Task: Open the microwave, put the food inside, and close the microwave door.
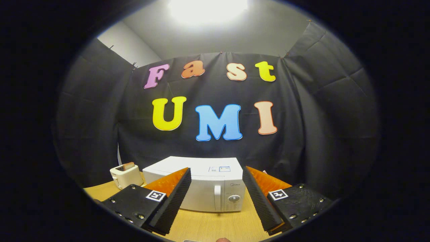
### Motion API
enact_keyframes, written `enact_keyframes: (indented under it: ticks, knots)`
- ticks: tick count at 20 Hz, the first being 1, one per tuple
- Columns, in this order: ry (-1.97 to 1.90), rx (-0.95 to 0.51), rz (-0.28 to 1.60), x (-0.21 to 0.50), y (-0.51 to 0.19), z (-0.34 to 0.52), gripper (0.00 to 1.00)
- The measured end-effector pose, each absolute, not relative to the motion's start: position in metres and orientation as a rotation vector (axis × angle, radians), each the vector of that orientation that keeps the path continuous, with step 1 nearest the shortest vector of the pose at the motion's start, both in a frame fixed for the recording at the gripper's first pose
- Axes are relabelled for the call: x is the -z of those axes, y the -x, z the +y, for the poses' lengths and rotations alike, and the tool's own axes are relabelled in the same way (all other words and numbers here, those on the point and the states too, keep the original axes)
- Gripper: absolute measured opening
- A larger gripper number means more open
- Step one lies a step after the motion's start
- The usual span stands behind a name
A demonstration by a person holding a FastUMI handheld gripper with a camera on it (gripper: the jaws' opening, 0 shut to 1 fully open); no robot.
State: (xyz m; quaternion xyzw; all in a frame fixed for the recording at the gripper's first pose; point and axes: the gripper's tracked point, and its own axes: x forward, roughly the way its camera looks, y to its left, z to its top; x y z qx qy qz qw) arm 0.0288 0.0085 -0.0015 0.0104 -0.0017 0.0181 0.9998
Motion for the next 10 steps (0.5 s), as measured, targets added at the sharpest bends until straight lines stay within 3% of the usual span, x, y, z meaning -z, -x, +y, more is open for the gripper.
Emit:
enact_keyframes:
  ticks: [10]
  knots:
    - [-0.033,-0.071,0.049,0.033,-0.094,0.020,0.96]
